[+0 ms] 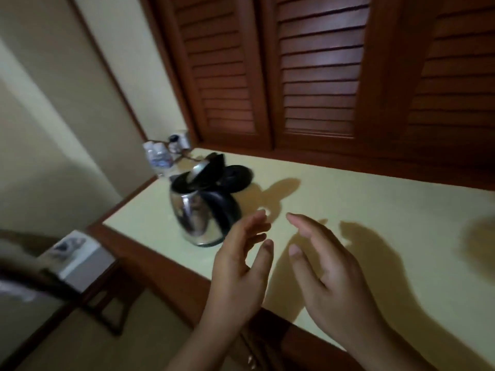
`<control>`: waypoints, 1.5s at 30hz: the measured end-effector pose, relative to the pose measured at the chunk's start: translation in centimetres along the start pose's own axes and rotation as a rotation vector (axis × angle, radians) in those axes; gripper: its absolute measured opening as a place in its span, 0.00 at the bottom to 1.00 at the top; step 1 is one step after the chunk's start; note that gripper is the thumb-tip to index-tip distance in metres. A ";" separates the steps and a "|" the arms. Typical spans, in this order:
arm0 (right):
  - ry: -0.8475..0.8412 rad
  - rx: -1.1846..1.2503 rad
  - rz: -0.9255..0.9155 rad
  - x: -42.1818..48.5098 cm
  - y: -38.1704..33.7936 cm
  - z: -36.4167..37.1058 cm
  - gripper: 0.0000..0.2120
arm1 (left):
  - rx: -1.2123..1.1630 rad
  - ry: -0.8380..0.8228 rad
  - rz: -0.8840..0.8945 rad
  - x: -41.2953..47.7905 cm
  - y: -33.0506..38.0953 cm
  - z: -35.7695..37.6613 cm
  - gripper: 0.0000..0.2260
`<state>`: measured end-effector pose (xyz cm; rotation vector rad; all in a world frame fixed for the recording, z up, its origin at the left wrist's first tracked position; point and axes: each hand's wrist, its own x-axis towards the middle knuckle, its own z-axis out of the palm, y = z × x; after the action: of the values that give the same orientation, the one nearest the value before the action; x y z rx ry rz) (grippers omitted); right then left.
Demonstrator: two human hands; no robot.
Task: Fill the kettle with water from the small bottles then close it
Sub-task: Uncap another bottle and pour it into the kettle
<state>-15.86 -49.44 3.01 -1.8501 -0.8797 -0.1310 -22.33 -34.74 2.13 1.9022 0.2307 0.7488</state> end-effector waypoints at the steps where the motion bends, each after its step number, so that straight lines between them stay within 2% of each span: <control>1: -0.022 0.026 -0.025 0.5 -1.2 1.4 0.21 | 0.010 0.037 0.011 -0.1 0.1 -2.0 0.19; 7: -0.058 0.167 -0.143 3.7 -6.8 10.0 0.19 | -0.014 0.215 0.025 0.9 -1.3 -12.7 0.21; 11: -0.088 0.184 -0.129 7.2 -9.7 16.2 0.17 | -0.018 0.258 -0.023 3.9 -4.7 -19.2 0.20; 14: -0.113 0.085 -0.094 11.3 -11.4 20.7 0.17 | -0.010 0.225 -0.042 7.6 -7.8 -23.2 0.20; 17: -0.068 -0.047 -0.077 17.0 -11.7 25.5 0.16 | -0.003 0.188 -0.077 12.0 -11.6 -26.2 0.20; 21: -0.037 -0.242 -0.061 26.2 -9.5 31.6 0.12 | -0.022 0.153 -0.095 17.4 -16.1 -28.6 0.18; 25: -0.089 -0.460 0.075 33.5 -6.6 35.4 0.11 | -0.038 0.113 -0.136 21.5 -19.1 -29.6 0.16; 30: -0.186 -0.629 0.139 37.8 -4.5 38.0 0.18 | -0.025 0.079 -0.166 24.3 -21.3 -30.3 0.16; 35: -0.160 -0.717 0.023 38.2 -4.0 38.2 0.17 | -0.034 0.033 -0.205 24.6 -22.8 -31.1 0.19; 38: -0.152 -0.731 0.019 37.1 -4.6 37.7 0.14 | -0.007 0.018 -0.217 24.7 -23.7 -30.9 0.19; 43: -0.087 -0.738 -0.079 34.0 -7.7 36.1 0.13 | 0.060 -0.048 -0.185 23.6 -22.7 -29.2 0.32; 45: -0.012 -0.747 -0.153 32.4 -9.4 34.8 0.13 | 0.061 -0.069 -0.141 22.7 -21.5 -28.4 0.33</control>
<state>-8.52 -1.92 9.27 -2.4613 -1.0683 -0.6124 -17.67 7.21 0.00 1.9440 0.3435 0.5863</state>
